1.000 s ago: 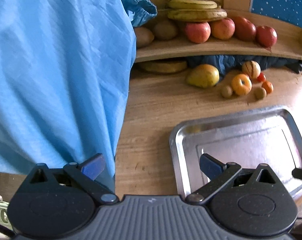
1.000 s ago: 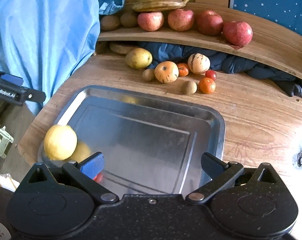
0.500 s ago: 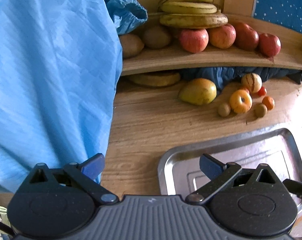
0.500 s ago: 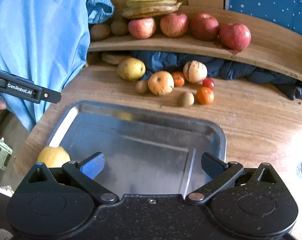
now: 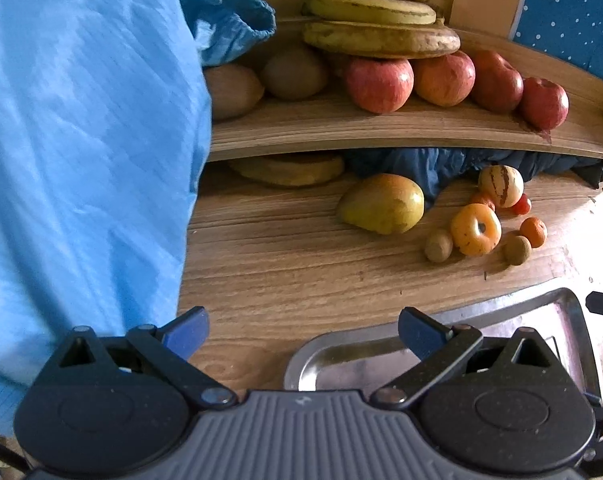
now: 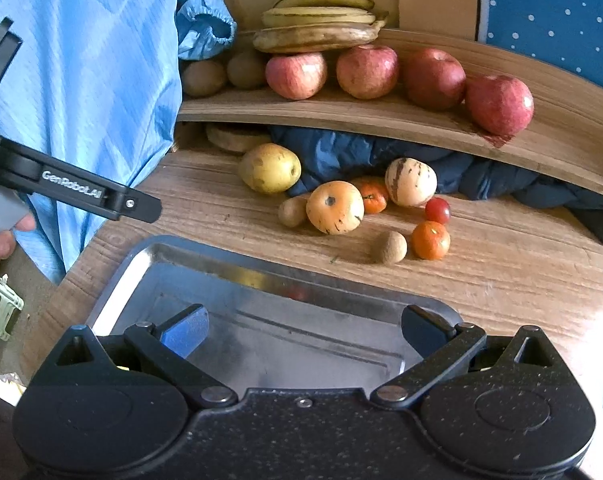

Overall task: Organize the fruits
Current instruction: 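Withdraw both tools from the tray toward the remaining fruits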

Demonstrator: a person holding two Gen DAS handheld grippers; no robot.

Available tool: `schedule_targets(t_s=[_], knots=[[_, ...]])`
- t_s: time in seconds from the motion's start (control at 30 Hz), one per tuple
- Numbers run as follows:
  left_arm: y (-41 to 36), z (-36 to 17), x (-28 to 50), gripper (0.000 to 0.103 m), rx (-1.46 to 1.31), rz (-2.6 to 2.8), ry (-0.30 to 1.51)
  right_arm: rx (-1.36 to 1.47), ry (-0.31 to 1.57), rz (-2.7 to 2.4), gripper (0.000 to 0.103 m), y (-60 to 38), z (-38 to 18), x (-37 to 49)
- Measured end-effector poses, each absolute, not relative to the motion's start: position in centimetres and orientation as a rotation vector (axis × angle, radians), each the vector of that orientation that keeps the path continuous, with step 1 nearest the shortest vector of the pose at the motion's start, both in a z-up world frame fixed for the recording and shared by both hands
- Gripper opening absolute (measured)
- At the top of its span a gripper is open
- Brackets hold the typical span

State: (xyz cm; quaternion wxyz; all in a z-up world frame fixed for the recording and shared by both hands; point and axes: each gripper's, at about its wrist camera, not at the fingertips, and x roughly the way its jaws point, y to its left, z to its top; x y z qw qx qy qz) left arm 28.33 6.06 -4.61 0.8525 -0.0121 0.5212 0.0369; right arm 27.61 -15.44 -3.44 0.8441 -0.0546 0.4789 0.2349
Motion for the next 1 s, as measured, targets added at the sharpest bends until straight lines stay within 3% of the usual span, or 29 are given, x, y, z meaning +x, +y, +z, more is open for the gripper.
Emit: schedule_targets(t_s=[1.0], knots=[[6.4, -6.5, 37.2, 0.102, -0.188, -0.025, 1.107, -0.268, 0.978, 0.566, 0.102, -9.0, -5.1, 33.0]])
